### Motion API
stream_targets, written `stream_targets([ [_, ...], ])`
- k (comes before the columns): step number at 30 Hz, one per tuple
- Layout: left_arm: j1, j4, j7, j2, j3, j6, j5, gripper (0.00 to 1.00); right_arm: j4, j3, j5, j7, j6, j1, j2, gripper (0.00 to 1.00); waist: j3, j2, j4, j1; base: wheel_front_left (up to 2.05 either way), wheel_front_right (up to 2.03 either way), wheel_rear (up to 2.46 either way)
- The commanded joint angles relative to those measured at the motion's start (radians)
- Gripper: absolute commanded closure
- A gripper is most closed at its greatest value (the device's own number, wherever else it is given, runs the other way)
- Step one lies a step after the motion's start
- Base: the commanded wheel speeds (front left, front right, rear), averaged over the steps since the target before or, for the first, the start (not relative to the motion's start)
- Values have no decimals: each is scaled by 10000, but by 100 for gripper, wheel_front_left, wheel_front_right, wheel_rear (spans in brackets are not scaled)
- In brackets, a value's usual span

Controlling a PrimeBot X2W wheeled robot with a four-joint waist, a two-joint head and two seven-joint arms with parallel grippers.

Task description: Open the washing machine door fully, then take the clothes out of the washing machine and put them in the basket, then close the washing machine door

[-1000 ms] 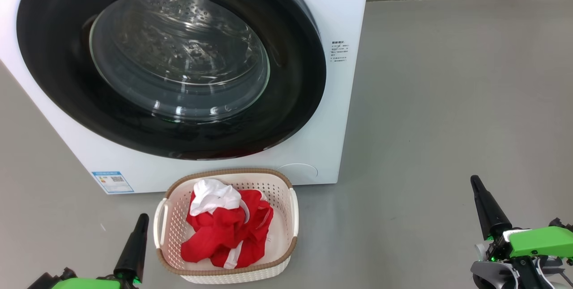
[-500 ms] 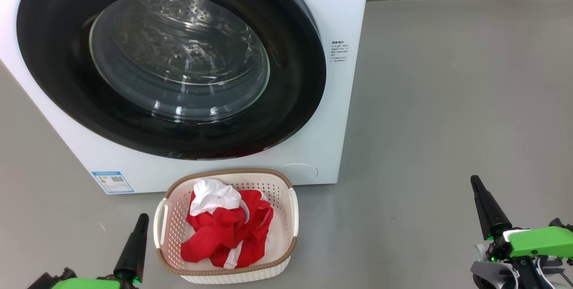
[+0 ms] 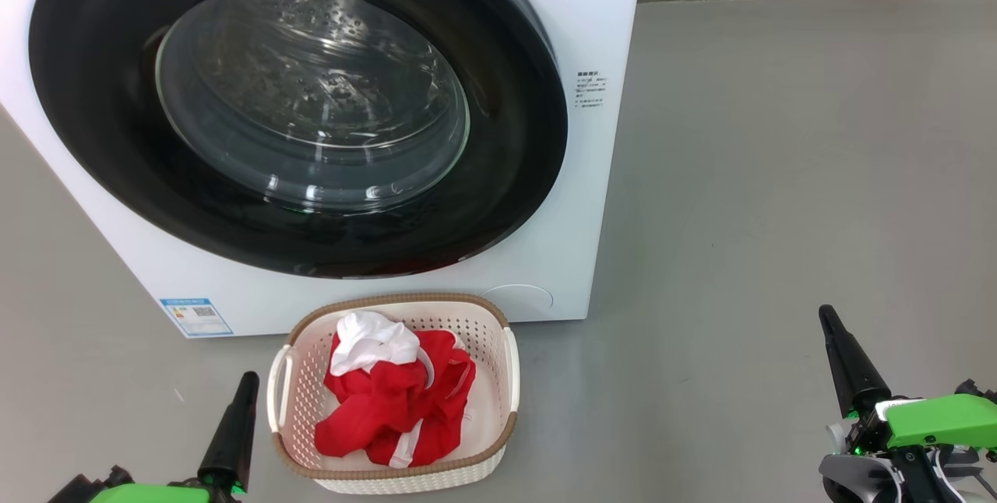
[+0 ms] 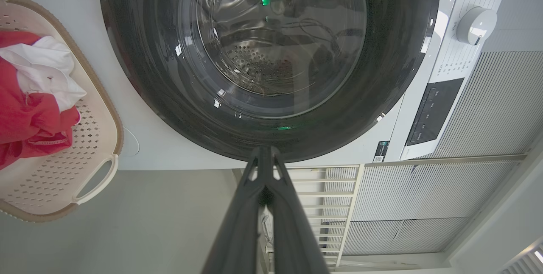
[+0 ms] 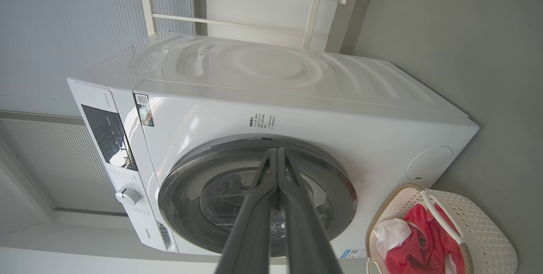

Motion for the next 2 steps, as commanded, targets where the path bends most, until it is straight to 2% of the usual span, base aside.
stream_targets([
  [1, -395, -275, 32, 106, 355, -71, -69, 100, -297, 165, -12, 66, -7, -424, -116, 100, 0, 0, 0, 0, 0, 0, 0],
  [2, -395, -275, 32, 106, 355, -71, -69, 100, -297, 165, -12, 66, -7, -424, -116, 100, 0, 0, 0, 0, 0, 0, 0],
])
